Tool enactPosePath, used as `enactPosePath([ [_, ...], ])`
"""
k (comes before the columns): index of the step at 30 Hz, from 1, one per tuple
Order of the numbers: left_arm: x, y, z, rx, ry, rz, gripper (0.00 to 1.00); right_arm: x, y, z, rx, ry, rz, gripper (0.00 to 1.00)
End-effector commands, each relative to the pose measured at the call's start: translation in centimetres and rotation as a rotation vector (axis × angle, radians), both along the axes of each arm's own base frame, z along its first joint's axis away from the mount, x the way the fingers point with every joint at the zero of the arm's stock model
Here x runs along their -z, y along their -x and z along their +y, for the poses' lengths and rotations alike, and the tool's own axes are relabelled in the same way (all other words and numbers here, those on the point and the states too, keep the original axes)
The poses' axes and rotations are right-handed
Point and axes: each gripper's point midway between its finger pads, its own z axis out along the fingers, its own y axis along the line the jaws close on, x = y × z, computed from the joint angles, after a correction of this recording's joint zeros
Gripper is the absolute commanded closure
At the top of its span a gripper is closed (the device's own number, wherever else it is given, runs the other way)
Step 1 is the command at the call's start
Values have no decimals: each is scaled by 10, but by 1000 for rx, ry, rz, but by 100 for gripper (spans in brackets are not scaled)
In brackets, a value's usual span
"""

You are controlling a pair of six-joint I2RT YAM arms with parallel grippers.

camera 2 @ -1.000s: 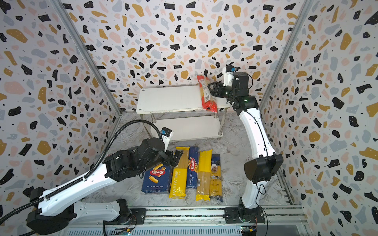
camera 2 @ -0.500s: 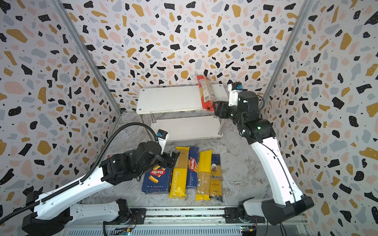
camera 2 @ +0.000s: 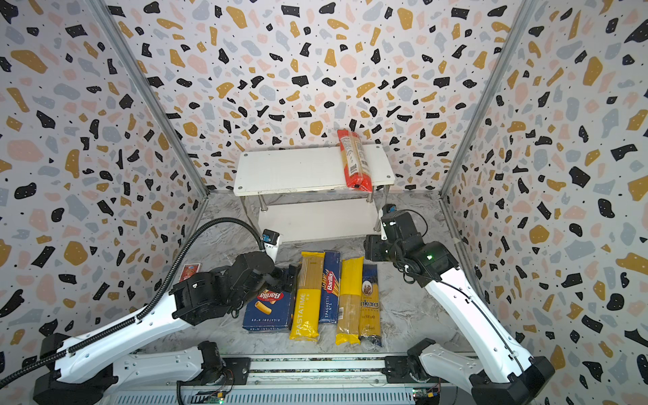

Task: Arrange pasta packages on shelves
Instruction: Pick up the pasta bag from the center of the table.

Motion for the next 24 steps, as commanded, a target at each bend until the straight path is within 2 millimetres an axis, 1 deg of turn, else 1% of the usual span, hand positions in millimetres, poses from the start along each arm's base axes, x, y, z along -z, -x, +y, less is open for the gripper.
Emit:
enactPosePath([
  [1, 5, -1, 5, -34, 36, 2, 1, 28, 21, 1, 5, -31, 96, 33],
  [3, 17, 1, 1, -24, 46, 27, 1, 52, 33, 11, -28, -55, 150, 33],
  [6, 35, 5, -7, 3, 56, 71, 1, 81, 47, 17, -46, -67, 207, 33],
  [8, 45, 7, -12, 14, 66, 94, 1, 96, 53, 20, -50, -78, 240, 33],
  [12, 64, 13, -22, 46, 91, 145, 1, 121, 68, 36, -93, -126, 295, 33],
  [16, 80, 20, -26, 73, 96, 189, 1, 141, 75, 43, -117, -130, 326, 33],
  [24, 99, 35, -27, 124, 100, 254, 1, 167, 78, 52, -141, -152, 371, 33],
])
